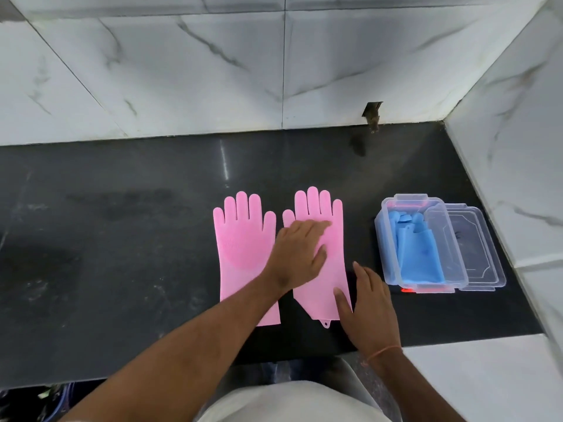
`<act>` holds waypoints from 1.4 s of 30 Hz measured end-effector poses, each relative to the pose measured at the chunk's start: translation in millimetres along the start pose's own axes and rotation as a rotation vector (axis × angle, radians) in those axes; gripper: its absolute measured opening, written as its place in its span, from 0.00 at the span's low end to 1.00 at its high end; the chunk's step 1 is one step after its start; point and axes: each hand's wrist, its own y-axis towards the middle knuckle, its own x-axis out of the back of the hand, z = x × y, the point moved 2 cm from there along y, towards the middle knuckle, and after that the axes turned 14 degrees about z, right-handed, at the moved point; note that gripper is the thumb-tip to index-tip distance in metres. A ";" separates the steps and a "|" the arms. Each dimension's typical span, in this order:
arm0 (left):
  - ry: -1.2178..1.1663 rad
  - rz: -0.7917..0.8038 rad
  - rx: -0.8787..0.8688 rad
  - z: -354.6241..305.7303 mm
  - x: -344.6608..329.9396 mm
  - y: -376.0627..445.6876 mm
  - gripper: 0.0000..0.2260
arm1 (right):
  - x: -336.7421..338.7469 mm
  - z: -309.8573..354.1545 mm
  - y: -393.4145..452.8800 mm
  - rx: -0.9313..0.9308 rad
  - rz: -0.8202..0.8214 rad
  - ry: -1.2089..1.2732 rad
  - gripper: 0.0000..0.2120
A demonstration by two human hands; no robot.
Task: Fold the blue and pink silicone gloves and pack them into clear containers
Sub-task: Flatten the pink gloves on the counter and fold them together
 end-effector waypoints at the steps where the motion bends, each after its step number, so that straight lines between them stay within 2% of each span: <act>1: -0.001 0.012 -0.011 -9.6 -2.1 12.2 0.21 | 0.1 -7.0 -5.5 -0.049 0.033 0.008 0.34; 4: 0.047 0.030 0.058 -30.3 -10.1 47.5 0.23 | 1.0 -20.3 -14.8 -0.117 0.080 0.048 0.35; 8: 0.076 0.150 0.316 -36.9 -24.0 79.7 0.39 | -1.6 -21.8 -17.1 -0.175 0.094 0.235 0.31; 10: 0.055 0.175 0.388 -37.1 -27.6 86.2 0.42 | -5.5 -18.1 -15.4 -0.184 0.120 0.321 0.27; 16: -0.151 0.082 0.436 -33.2 -18.2 84.1 0.21 | -12.9 -9.8 -6.9 -0.184 0.201 0.464 0.11; 19: -0.360 0.059 0.449 -26.3 -8.6 76.1 0.20 | -12.7 -3.2 -10.1 -0.135 0.152 0.507 0.02; 24: -0.647 -0.008 0.513 -1.1 17.7 60.3 0.19 | -15.1 23.9 -26.0 0.067 0.038 0.588 0.05; 30: -0.784 -0.144 0.486 40.1 47.5 34.1 0.12 | -20.5 72.4 -38.0 0.351 -0.043 0.418 0.11; 33: -0.840 -0.220 0.520 60.1 62.4 24.5 0.12 | -21.1 85.1 -35.5 0.477 -0.045 0.276 0.17; 35: -0.823 -0.272 0.493 105.5 96.6 -17.0 0.16 | -41.6 134.0 -49.7 0.592 -0.074 0.151 0.17; 37: -0.721 -0.252 0.523 124.6 102.2 -27.8 0.17 | -46.8 138.4 -46.4 0.652 -0.051 0.055 0.18; 42: -0.597 -0.177 0.669 156.1 95.5 -57.5 0.13 | -61.8 145.9 -47.5 0.772 0.023 -0.154 0.19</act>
